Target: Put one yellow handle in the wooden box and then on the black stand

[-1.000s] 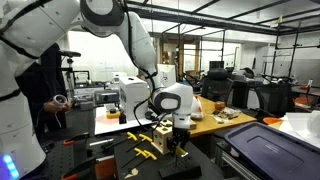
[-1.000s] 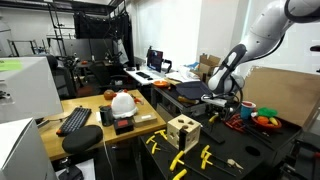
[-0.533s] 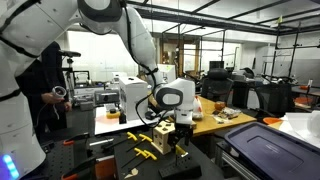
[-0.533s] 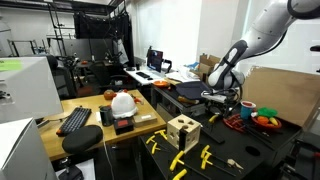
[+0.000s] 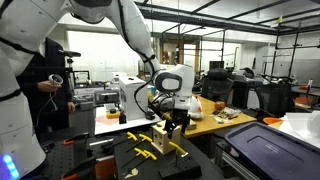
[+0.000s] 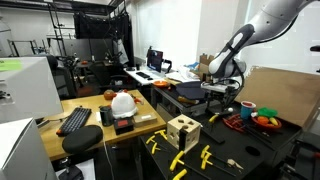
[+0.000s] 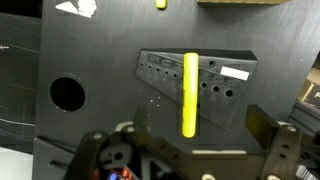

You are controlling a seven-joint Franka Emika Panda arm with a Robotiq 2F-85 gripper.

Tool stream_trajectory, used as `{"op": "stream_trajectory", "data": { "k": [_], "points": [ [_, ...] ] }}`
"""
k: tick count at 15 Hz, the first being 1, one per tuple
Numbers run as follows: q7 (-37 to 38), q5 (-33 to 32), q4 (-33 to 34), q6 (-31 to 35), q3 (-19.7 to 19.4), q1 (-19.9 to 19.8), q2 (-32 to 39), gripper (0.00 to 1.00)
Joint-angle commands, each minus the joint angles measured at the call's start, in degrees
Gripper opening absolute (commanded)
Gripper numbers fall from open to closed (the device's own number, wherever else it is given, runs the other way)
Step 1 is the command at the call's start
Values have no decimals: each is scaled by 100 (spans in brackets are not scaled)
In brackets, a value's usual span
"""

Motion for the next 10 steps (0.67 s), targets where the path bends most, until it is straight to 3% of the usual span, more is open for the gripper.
{"op": "stream_trajectory", "data": {
  "k": [1,10],
  "points": [
    [206,-146,-793,-97,-124,308,-855,100],
    [1096,-511,-2286,187,-34,880,-2498,100]
  ]
}}
